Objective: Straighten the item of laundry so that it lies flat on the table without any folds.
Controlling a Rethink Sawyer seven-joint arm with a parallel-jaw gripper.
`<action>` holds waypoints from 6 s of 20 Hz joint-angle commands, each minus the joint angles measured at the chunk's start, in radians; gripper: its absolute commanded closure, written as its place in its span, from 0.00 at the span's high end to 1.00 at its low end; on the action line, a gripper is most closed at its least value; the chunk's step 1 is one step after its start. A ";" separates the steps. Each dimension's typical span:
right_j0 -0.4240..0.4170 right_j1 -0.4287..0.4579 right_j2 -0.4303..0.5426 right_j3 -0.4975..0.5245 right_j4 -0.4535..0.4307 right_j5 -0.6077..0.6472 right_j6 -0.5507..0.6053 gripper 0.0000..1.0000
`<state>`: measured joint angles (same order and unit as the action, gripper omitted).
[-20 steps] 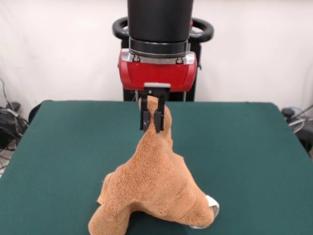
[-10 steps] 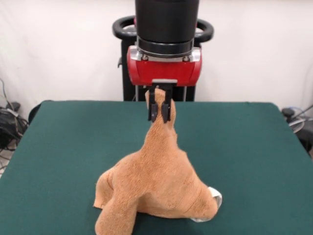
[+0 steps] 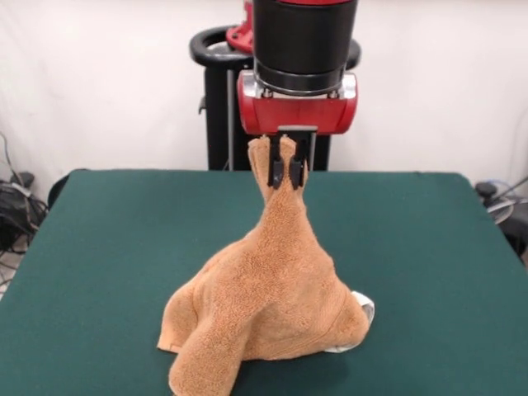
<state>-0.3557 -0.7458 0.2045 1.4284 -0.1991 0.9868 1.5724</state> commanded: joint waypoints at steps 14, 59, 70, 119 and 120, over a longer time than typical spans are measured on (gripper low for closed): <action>-0.015 0.007 -0.006 0.165 -0.068 -0.012 0.008 0.00; -0.005 0.145 -0.001 0.078 -0.116 -0.230 0.065 0.00; 0.007 0.138 -0.019 0.136 -0.121 -0.271 0.095 0.00; -0.057 0.090 -0.046 0.446 -0.163 -0.619 0.082 0.00; -0.057 0.089 -0.048 0.452 -0.167 -0.625 0.084 0.00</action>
<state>-0.3993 -0.6800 0.1693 1.8137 -0.3168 0.3898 1.5724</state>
